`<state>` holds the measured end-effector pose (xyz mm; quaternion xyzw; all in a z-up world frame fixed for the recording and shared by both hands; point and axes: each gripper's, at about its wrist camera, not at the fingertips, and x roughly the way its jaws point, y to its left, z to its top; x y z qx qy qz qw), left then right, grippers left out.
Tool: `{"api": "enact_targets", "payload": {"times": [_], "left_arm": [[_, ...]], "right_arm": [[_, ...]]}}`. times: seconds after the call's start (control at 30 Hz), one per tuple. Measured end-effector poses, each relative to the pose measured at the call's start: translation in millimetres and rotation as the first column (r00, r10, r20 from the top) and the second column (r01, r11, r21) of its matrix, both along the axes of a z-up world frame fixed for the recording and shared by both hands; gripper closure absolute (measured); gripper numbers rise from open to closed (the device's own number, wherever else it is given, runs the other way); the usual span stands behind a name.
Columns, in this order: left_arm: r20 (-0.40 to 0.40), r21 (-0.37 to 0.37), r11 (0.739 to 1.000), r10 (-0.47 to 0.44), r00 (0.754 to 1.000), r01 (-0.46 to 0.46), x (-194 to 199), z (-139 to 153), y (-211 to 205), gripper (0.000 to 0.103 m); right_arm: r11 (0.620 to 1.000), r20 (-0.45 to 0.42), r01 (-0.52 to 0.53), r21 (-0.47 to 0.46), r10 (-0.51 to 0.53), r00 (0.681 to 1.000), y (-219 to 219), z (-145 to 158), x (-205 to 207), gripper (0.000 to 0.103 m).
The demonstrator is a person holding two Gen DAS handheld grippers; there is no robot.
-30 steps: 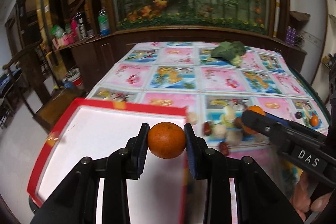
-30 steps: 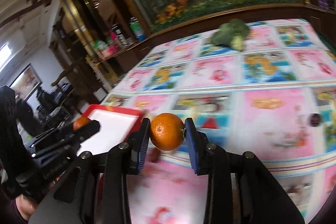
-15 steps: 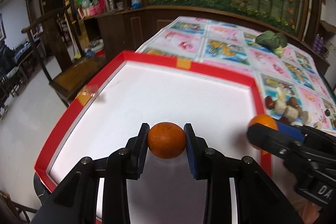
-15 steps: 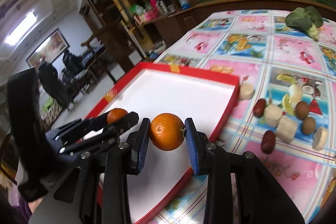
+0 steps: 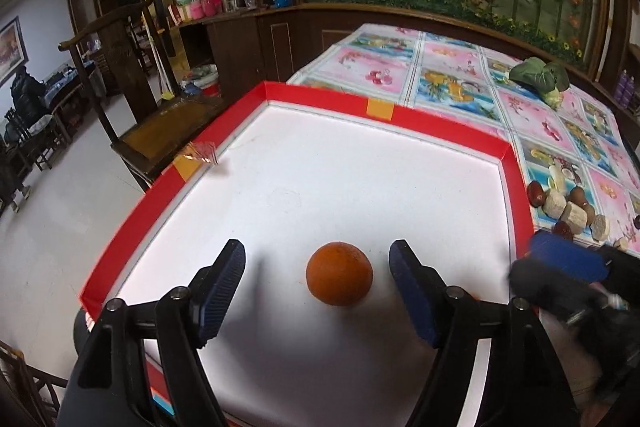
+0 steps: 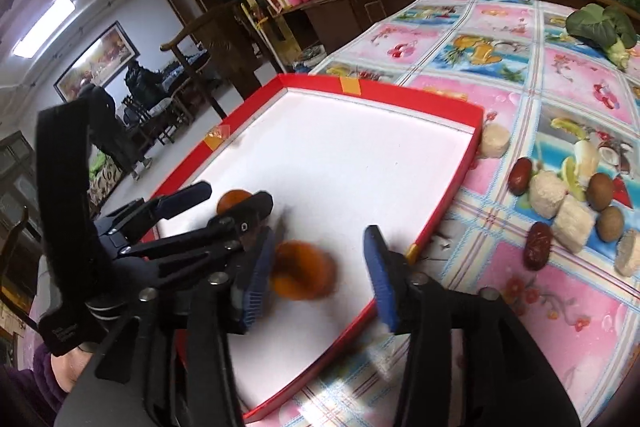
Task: Organize fruits
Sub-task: 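Carry both oranges over the white tray and open both tools to drop them, then grasp a third orange with the right tool while the left tool returns to the table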
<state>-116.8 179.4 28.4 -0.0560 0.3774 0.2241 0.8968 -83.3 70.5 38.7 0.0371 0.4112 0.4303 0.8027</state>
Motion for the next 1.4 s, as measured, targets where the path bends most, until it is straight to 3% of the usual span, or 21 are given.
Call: {"api": "enact_targets", "payload": {"times": [0.13,0.3,0.4,0.47,0.5,0.53,0.6,0.7,0.9,1.03,1.17,1.27,1.4], "left_arm": [[0.034,0.036,0.999,-0.008,0.999,0.007,3.3,5.6,-5.0,0.024],[-0.02,0.105,0.994,-0.014,1.0,0.016,11.6,-0.5,-6.9,0.024],[-0.047,0.117,0.993,-0.006,0.999,0.011,14.0,-1.0,-2.1,0.024],[-0.069,0.137,0.99,-0.006,0.998,0.015,14.7,-1.6,-0.6,0.024],[-0.074,0.146,0.989,-0.009,0.997,0.02,14.2,-1.4,-1.1,0.024],[-0.085,0.162,0.986,-0.016,0.996,0.03,13.7,-1.8,-1.4,0.024],[-0.11,0.18,0.982,-0.031,0.993,0.051,13.9,-4.3,-1.6,0.024],[-0.12,0.166,0.985,-0.031,0.992,0.051,12.4,-4.6,3.7,0.024],[-0.115,0.191,0.981,-0.02,0.993,0.042,11.7,0.2,-2.9,0.024],[-0.026,0.168,0.98,-0.102,0.994,0.105,7.3,21.3,-35.2,0.024],[0.042,0.054,0.959,-0.282,0.959,0.279,11.5,38.1,-79.7,0.023],[0.042,0.017,0.934,-0.358,0.933,0.357,19.1,36.3,-107.5,0.022],[0.009,-0.02,0.905,-0.424,0.906,0.424,33.1,25.9,-139.8,0.022]], "right_arm": [[0.997,0.042,0.058,0.047,-0.06,0.997,-26.3,14.4,4.2,0.045],[0.979,0.023,0.176,0.107,-0.18,0.983,-68.1,29.5,24.6,0.045],[0.955,0.004,0.214,0.203,-0.219,0.976,-99.4,46.4,38.2,0.045],[0.915,0.048,0.185,0.36,-0.216,0.975,-126.1,69.9,35.6,0.045],[0.895,0.095,0.166,0.415,-0.224,0.97,-139.9,81.4,28.6,0.042],[0.891,0.148,0.152,0.427,-0.235,0.961,-150.5,89.8,22.1,0.031],[0.914,0.219,0.168,0.37,-0.261,0.94,-164.0,93.7,16.9,0.022],[0.912,0.16,0.256,0.322,-0.318,0.934,-202.8,80.9,28.7,0.022],[0.843,0.053,0.452,0.291,-0.486,0.872,-308.1,68.1,45.9,0.022],[0.788,-0.079,0.577,0.215,-0.575,0.815,-367.3,49.3,60.1,0.025],[0.767,-0.169,0.631,0.116,-0.611,0.773,-384.6,34.1,70.3,0.035],[0.788,-0.165,0.615,-0.031,-0.611,0.774,-371.5,21.2,79.3,0.044],[0.768,-0.132,0.622,-0.153,-0.64,0.757,-366.3,7.6,83.7,0.045]]}}
